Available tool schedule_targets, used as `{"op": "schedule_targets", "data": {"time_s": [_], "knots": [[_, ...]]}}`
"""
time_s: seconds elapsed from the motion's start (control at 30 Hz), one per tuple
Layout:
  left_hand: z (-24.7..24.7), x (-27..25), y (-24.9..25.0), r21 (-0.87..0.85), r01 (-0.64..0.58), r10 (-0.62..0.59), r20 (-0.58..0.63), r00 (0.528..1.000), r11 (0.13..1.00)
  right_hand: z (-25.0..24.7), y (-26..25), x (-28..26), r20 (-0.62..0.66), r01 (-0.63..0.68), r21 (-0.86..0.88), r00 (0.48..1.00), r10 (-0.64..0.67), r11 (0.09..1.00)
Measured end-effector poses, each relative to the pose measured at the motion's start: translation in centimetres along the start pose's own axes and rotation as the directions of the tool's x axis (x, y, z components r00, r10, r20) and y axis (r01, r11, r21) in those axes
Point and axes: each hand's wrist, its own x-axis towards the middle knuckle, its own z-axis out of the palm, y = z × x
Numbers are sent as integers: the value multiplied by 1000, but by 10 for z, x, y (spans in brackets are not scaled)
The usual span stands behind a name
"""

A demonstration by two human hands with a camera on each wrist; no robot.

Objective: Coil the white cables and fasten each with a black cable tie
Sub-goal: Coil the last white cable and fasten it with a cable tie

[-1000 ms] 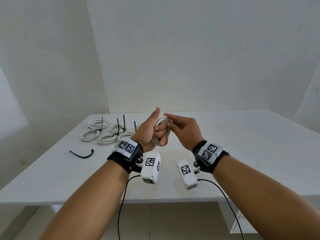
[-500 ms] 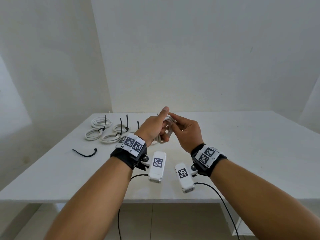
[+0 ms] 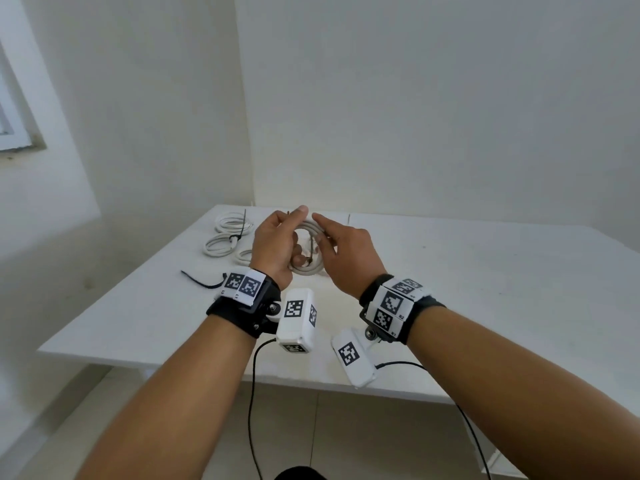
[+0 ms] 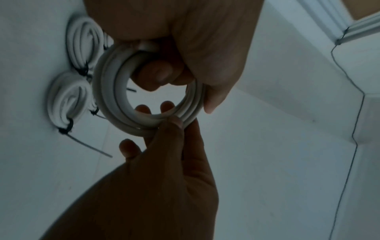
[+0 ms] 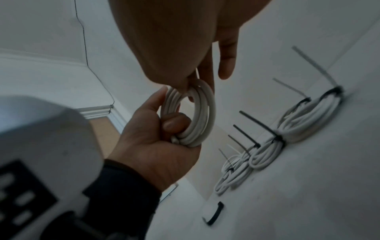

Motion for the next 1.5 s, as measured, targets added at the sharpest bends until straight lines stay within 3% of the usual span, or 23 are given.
{"op": "schedule_targets", "data": {"time_s": [0.17, 0.27, 0.43, 0.6, 0.83, 0.97, 1.07, 1.33, 1.5], "knots": [[-71, 12, 7, -18, -9, 6, -182, 983, 1000, 39, -36, 23, 221, 3, 6, 975, -4, 1000], [-127, 16, 19, -76, -7, -17, -306, 952, 997, 71, -44, 38, 309, -78, -35, 947, 85, 996], [-195, 10, 29, -100, -8, -37, -442, 896, 995, 139, -64, 56, 451, -31, -174, 886, 108, 984], [-227, 5, 28, -123, -1, -60, -488, 871, 992, 187, -74, 71, 562, -1, -299, 808, 177, 954], [-230, 6, 25, -167, 1, -86, -501, 861, 986, 200, -62, 74, 601, 10, -343, 771, 211, 939], [-213, 9, 22, -177, 46, -122, -452, 884, 983, 176, -56, 70, 581, -55, -295, 783, 225, 954], [-193, 10, 18, -174, 86, -148, -389, 909, 981, 141, -43, 62, 515, -156, -223, 820, 252, 962], [-82, 13, -8, -114, 163, -179, -153, 972, 980, 31, 18, 27, 200, -303, -35, 932, 304, 952], [0, 14, -34, -50, 180, -177, 49, 983, 982, -42, 63, 12, -35, -396, 133, 914, 403, 909]]}}
